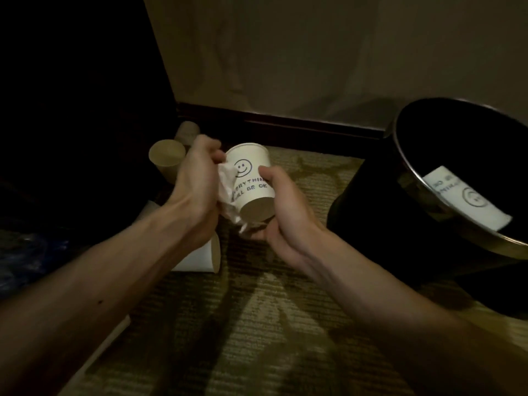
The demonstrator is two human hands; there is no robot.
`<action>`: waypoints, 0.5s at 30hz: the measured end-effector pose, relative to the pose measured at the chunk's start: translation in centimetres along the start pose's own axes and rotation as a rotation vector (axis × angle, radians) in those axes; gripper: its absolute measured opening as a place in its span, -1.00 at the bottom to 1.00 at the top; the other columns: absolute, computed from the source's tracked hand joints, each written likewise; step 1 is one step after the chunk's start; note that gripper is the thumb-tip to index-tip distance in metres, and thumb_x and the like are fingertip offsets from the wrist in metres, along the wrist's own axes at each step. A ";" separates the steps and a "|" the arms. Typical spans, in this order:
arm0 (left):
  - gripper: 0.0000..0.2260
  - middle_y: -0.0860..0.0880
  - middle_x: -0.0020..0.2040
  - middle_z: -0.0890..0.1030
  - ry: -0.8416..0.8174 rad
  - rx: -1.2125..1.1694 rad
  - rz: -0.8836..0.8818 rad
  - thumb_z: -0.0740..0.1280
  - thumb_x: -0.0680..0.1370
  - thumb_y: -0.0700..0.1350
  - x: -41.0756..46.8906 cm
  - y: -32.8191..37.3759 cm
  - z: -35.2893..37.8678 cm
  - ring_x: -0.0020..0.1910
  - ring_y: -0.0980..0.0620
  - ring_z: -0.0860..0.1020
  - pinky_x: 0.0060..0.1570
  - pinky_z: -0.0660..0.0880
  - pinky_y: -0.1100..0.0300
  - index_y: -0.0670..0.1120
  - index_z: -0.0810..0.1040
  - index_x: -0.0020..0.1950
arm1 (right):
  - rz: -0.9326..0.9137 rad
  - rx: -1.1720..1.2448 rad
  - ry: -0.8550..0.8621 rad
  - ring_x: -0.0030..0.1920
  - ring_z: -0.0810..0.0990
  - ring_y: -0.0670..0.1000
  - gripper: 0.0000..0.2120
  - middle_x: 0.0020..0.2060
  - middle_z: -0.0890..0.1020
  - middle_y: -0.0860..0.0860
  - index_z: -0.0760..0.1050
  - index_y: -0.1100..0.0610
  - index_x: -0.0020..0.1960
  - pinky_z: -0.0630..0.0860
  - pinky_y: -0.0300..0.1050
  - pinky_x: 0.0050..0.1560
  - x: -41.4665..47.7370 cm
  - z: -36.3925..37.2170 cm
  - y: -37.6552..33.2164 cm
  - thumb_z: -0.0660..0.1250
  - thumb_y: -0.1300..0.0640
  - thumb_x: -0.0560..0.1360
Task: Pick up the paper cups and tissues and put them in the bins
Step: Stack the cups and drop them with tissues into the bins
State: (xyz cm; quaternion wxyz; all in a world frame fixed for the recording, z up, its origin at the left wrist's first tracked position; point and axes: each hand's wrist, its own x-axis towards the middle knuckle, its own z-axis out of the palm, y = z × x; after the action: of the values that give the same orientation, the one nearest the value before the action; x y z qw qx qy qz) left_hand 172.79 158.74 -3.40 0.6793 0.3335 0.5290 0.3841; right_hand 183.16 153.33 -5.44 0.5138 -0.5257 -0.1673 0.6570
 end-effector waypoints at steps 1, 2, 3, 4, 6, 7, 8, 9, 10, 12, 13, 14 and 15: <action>-0.72 -0.07 -0.32 0.65 -0.022 0.000 0.021 0.20 0.59 0.11 -0.7 0.5 -0.2 -0.32 -0.07 0.66 -0.31 0.59 0.04 -0.10 0.46 -0.06 | 0.014 0.020 -0.039 -0.04 0.62 0.20 -0.59 0.13 0.63 0.26 0.36 0.11 0.36 0.48 0.13 0.01 -0.8 0.5 -0.1 0.17 -0.06 0.58; -0.65 -0.05 -0.32 0.67 -0.020 0.026 0.045 0.20 0.58 0.19 -1.3 1.0 -0.4 -0.34 -0.03 0.67 -0.40 0.57 0.10 -0.10 0.48 0.03 | 0.024 0.050 -0.092 0.02 0.64 0.20 -0.59 0.14 0.62 0.25 0.36 0.11 0.37 0.50 0.18 0.10 -1.5 0.9 -0.1 0.17 -0.06 0.59; -0.56 -0.06 -0.25 0.70 -0.002 0.077 0.068 0.20 0.56 0.26 -1.9 1.3 -0.7 -0.30 -0.03 0.69 -0.44 0.55 0.13 -0.09 0.49 0.14 | 0.028 0.084 -0.151 0.09 0.63 0.21 -0.59 0.16 0.62 0.24 0.36 0.11 0.38 0.50 0.24 0.16 -2.2 1.4 -0.2 0.18 -0.04 0.59; -0.50 -0.07 -0.17 0.71 0.029 0.140 0.089 0.22 0.54 0.31 -2.4 1.5 -1.1 -0.26 -0.03 0.70 -0.43 0.56 0.13 -0.08 0.50 0.21 | 0.022 0.104 -0.196 0.13 0.63 0.22 -0.58 0.17 0.61 0.23 0.35 0.11 0.39 0.50 0.29 0.18 -2.7 2.0 -0.2 0.20 -0.02 0.59; -0.45 -0.08 -0.08 0.71 0.100 0.240 0.126 0.26 0.47 0.36 -3.2 1.7 -1.9 -0.20 -0.04 0.70 -0.31 0.61 0.04 -0.04 0.54 0.20 | -0.014 0.068 -0.217 0.10 0.65 0.18 -0.53 0.16 0.61 0.21 0.27 0.08 0.42 0.54 0.25 0.16 -3.5 2.9 -0.1 0.27 0.01 0.57; -0.44 -0.09 -0.07 0.70 0.119 0.266 0.132 0.29 0.44 0.39 -3.5 1.7 -2.3 -0.18 -0.05 0.70 -0.24 0.63 -0.02 -0.03 0.54 0.18 | -0.035 0.032 -0.208 0.08 0.67 0.15 -0.51 0.15 0.62 0.18 0.24 0.04 0.43 0.55 0.21 0.15 -3.8 3.2 0.1 0.30 0.00 0.55; -0.42 -0.09 -0.06 0.70 0.119 0.286 0.127 0.30 0.41 0.40 -3.9 1.7 -2.6 -0.17 -0.06 0.70 -0.20 0.62 -0.03 -0.03 0.54 0.18 | -0.056 -0.002 -0.202 0.06 0.67 0.12 -0.49 0.14 0.62 0.16 0.23 0.00 0.42 0.56 0.18 0.15 -4.1 3.5 0.3 0.33 -0.02 0.54; -0.39 -0.10 -0.06 0.70 0.104 0.291 0.114 0.33 0.39 0.41 -4.2 1.6 -2.8 -0.17 -0.07 0.70 -0.22 0.62 0.00 -0.03 0.53 0.20 | -0.070 -0.034 -0.204 0.06 0.67 0.10 -0.48 0.14 0.62 0.14 0.22 -0.03 0.42 0.57 0.15 0.16 -4.5 3.7 0.5 0.34 -0.04 0.53; -0.36 -0.10 -0.07 0.71 0.077 0.276 0.097 0.35 0.36 0.41 -4.6 1.4 -3.1 -0.17 -0.06 0.70 -0.24 0.61 0.03 -0.03 0.52 0.23 | -0.080 -0.071 -0.208 0.09 0.66 0.08 -0.47 0.15 0.61 0.12 0.22 -0.07 0.42 0.56 0.13 0.18 -4.8 3.9 0.8 0.34 -0.07 0.53; -0.33 -0.10 -0.06 0.71 0.001 0.208 0.033 0.42 0.31 0.39 -5.4 0.8 -3.6 -0.14 -0.06 0.71 -0.25 0.62 0.02 -0.02 0.52 0.24 | -0.106 -0.191 -0.218 0.12 0.63 0.04 -0.47 0.17 0.58 0.06 0.18 -0.12 0.43 0.56 0.07 0.20 -5.2 3.9 1.7 0.30 -0.14 0.54; -0.33 -0.11 -0.05 0.71 -0.036 0.176 -0.009 0.45 0.28 0.37 -5.9 0.5 -3.9 -0.13 -0.06 0.71 -0.24 0.63 0.01 -0.02 0.53 0.23 | -0.122 -0.261 -0.224 0.11 0.62 0.00 -0.48 0.17 0.57 0.03 0.15 -0.15 0.43 0.58 -0.01 0.15 -5.5 3.9 2.2 0.26 -0.17 0.55; -0.33 -0.12 -0.04 0.71 -0.062 0.154 -0.051 0.47 0.25 0.34 -6.3 0.0 -4.3 -0.12 -0.07 0.70 -0.23 0.63 -0.01 -0.03 0.54 0.22 | -0.133 -0.316 -0.231 0.08 0.62 -0.05 -0.49 0.15 0.57 -0.01 0.12 -0.17 0.44 0.60 -0.13 0.05 -5.7 3.8 2.8 0.22 -0.18 0.57; -0.32 -0.13 -0.03 0.71 -0.070 0.138 -0.093 0.50 0.23 0.30 -6.8 -0.5 -4.7 -0.11 -0.08 0.70 -0.23 0.63 -0.02 -0.04 0.53 0.22 | -0.136 -0.358 -0.239 0.03 0.61 -0.10 -0.49 0.12 0.56 -0.05 0.09 -0.17 0.46 0.60 -0.25 -0.08 -5.7 3.7 3.5 0.20 -0.18 0.58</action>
State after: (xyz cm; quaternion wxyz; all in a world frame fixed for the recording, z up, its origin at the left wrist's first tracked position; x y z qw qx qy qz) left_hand 167.27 152.78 -1.76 0.6901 0.3677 0.5449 0.3028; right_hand 177.79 148.16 -3.72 0.4317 -0.5145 -0.3759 0.6384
